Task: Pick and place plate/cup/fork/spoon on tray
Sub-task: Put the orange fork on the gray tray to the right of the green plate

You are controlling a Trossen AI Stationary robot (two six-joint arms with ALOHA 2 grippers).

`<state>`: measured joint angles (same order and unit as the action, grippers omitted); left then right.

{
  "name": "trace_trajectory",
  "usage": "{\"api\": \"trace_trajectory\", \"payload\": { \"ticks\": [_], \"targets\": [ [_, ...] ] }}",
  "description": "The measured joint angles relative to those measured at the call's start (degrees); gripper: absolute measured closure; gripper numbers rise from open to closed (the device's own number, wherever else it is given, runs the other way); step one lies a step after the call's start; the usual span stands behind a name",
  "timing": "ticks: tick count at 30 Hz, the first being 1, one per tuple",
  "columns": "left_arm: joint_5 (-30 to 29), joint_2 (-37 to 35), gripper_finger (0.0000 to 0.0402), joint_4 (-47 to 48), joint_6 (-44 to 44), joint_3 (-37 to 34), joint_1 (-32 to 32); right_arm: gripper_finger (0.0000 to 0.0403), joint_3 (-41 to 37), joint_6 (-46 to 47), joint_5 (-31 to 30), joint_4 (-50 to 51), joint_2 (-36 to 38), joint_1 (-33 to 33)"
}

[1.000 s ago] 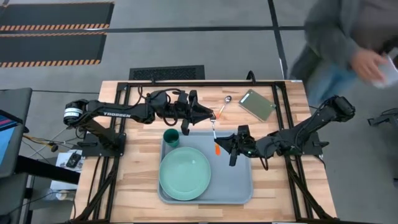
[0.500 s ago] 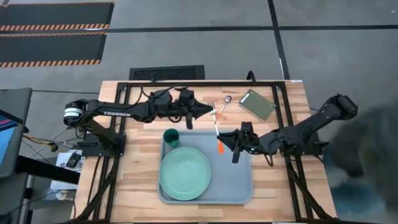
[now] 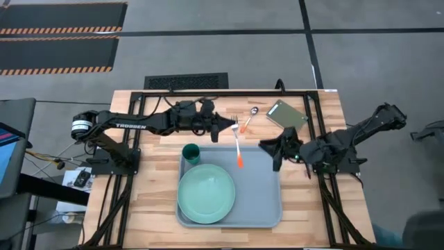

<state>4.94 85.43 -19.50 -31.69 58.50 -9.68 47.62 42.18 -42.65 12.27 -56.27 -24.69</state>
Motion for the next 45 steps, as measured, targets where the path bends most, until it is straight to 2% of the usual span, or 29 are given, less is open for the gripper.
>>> {"api": "trace_trajectory", "payload": {
  "ticks": [5, 10, 14, 17, 19, 24, 28, 30, 32, 35, 39, 45],
  "targets": [
    [0.0, 0.0, 0.0401, 1.9, -3.0, 0.0, 3.2, 0.0295, 0.0, 4.1, -3.2, 9.1, 2.1, 2.0],
    [-4.3, 2.6, 0.0401, 1.5, -4.7, -0.1, 9.3, 0.0295, 0.0, 6.0, -3.7, 12.2, 1.8, 3.5],
    [-6.3, 7.0, 0.0401, -5.0, -7.9, 0.0, 14.1, 0.0295, 0.0, 6.0, -3.6, 13.6, 2.5, 3.4],
    [-10.3, 10.4, 0.0401, -9.7, -9.8, 0.1, 17.3, 0.0296, 0.0, 6.0, -3.7, 16.8, 4.6, 3.5],
    [-13.2, 12.2, 0.0401, -9.7, -10.4, 0.3, 18.9, 0.0296, 0.0, 6.2, -3.8, 18.0, 5.9, 3.5],
    [-16.7, 17.7, 0.0401, -8.4, -10.8, 5.8, 21.5, 0.0296, 0.0, 6.4, -3.8, 20.3, 8.5, 3.2],
    [-19.3, 23.0, 0.0401, 0.0, -4.9, 15.2, 22.3, 0.0296, 0.0, 6.0, -3.8, 21.1, 9.2, 2.0],
    [-19.4, 25.9, 0.0401, 3.7, -4.1, 19.1, 22.2, 0.0296, 0.0, 6.0, -3.7, 22.2, 9.4, 1.5],
    [-17.9, 29.1, 0.0402, 2.4, -6.2, 21.1, 21.8, 0.0296, 0.0, 6.0, -3.7, 23.1, 9.5, 0.9],
    [-13.4, 32.6, 0.0402, 0.4, -9.7, 21.2, 20.8, 0.0296, 0.0, 6.0, -3.7, 24.3, 9.4, 0.1],
    [-10.2, 35.4, 0.0402, 2.6, -12.5, 21.1, 19.1, 0.0296, 0.0, 6.0, -3.7, 24.8, 9.4, -0.8],
    [-10.5, 35.7, 0.0402, 7.1, -12.4, 21.2, 17.9, 0.0296, 0.0, 6.0, -3.7, 25.1, 9.4, -1.2]
  ]
}}
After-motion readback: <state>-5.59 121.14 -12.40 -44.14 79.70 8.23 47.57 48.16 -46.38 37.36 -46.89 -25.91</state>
